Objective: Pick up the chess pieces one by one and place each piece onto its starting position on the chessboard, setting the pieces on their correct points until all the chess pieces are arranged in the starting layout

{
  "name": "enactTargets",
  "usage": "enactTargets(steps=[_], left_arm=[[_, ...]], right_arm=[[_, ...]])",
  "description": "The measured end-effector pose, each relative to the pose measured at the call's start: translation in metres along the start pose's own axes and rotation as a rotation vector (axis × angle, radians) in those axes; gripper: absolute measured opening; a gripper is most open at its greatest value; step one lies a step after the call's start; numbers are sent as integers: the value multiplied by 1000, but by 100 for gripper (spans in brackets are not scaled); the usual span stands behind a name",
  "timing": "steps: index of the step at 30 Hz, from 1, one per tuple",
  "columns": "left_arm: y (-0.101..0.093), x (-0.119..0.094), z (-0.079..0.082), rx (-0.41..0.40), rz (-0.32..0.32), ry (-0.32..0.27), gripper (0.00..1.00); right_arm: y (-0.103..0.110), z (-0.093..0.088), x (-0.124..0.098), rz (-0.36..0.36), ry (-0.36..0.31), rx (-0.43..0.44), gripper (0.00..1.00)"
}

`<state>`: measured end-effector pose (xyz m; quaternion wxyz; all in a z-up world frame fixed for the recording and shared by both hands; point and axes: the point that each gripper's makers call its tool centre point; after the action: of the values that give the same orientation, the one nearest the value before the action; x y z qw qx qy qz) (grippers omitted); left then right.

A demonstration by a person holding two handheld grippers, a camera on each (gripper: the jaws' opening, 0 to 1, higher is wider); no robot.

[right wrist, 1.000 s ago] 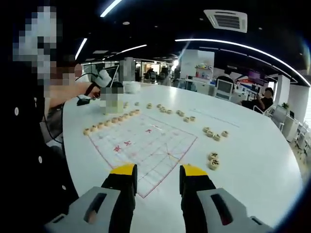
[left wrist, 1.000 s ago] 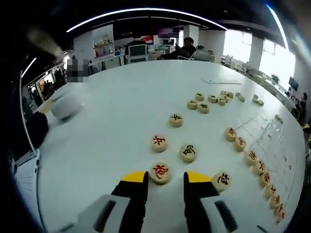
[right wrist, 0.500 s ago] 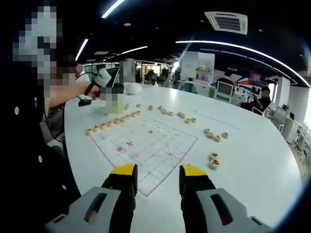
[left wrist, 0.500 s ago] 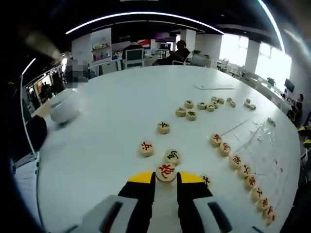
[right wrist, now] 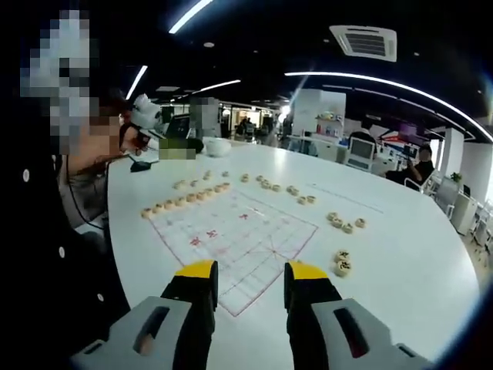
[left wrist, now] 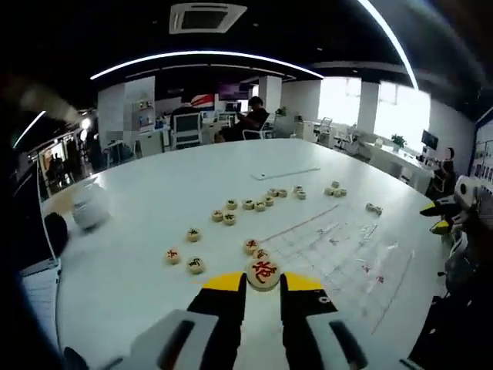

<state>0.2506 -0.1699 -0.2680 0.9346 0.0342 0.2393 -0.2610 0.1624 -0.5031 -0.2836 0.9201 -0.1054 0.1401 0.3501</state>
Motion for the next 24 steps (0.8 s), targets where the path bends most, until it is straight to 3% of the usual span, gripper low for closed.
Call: enactTargets(steps=[6, 10, 16, 19, 24], left_arm=[[-33, 3, 6, 36, -25, -25, 20], [-47, 19, 10, 57, -55, -12, 20], [-45, 61, 14, 89, -71, 39, 20], [-44, 87, 14, 62, -93, 74, 20], [-39, 125, 3, 118, -90, 165, 20]], right_arm=[[3, -1, -2, 11, -15, 5, 35], [0, -4, -7, 6, -20, 11, 35], [-7, -9, -14, -11, -23, 28, 35], [-10, -11, -15, -21, -22, 34, 35], [-14, -12, -20, -45, -19, 43, 35]])
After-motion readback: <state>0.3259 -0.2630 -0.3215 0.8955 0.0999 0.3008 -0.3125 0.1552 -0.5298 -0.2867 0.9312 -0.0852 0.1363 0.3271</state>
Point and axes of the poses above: the point that each gripper's makers call its tool centre point, and the gripper's own axes: x roughly forward along the fingers, y roughly to its left, z roughly out of its top, and after that the axes turned 3 degrees about -y, right-handed
